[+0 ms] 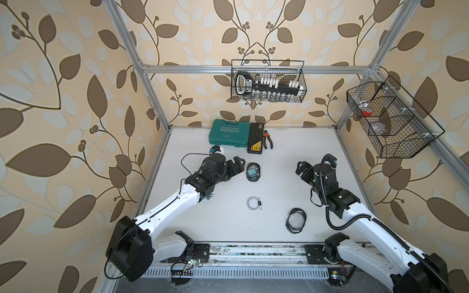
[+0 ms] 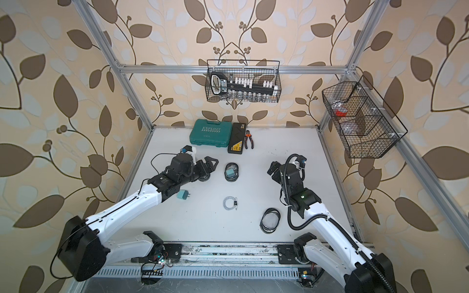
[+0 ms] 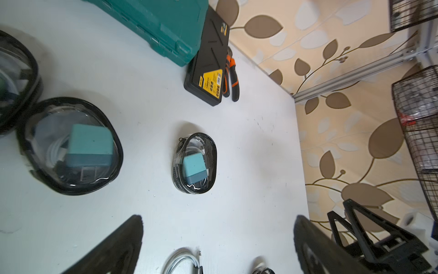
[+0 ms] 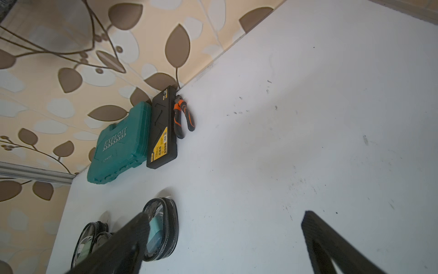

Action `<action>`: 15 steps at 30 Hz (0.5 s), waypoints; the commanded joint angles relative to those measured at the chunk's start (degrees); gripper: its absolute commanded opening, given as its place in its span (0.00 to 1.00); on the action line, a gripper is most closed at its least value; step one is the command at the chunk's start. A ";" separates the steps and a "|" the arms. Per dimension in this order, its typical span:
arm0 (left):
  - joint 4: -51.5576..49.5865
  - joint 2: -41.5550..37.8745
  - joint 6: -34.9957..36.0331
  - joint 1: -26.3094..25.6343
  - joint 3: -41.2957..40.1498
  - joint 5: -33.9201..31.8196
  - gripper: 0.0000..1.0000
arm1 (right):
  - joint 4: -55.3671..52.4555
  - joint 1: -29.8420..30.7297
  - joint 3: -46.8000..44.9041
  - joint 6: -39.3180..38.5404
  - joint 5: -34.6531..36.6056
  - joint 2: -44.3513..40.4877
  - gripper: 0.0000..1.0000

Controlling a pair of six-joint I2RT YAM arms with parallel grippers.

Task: Pack away charging kits
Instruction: Place the storage bag at the center of the board.

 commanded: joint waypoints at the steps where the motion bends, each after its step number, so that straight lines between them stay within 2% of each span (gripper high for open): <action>1: 1.87 -5.34 3.26 0.23 -5.68 -1.91 0.99 | 0.88 -0.16 -2.58 1.02 6.66 -2.76 0.98; 3: 0.59 -7.36 3.68 0.20 -6.89 -0.06 0.99 | 0.57 -0.56 -3.79 -0.47 9.77 -3.94 0.99; 5: -1.29 -7.52 6.70 -0.82 -5.61 4.36 0.99 | -0.94 -2.69 -3.32 -2.57 8.02 -3.29 1.00; 6: -3.30 -7.23 8.45 -2.98 -3.98 4.26 0.99 | -1.65 -4.54 -3.28 -3.39 6.89 -2.59 1.00; 8: -7.93 -7.11 11.97 -11.87 -0.99 -5.12 0.99 | -0.51 -10.16 -4.37 -4.36 2.61 -1.21 1.00; 10: -8.54 -6.54 14.33 -23.25 0.28 -16.11 0.99 | 3.57 -18.38 -6.98 -5.97 -5.05 -0.06 1.00; 13: -5.33 -1.35 17.21 -32.97 2.20 -19.05 0.99 | 9.55 -29.95 -9.17 -9.30 -19.39 3.88 1.00; 15: -4.97 4.77 19.70 -37.55 5.77 -20.06 0.99 | 10.33 -33.12 -9.07 -8.44 -22.51 7.01 1.00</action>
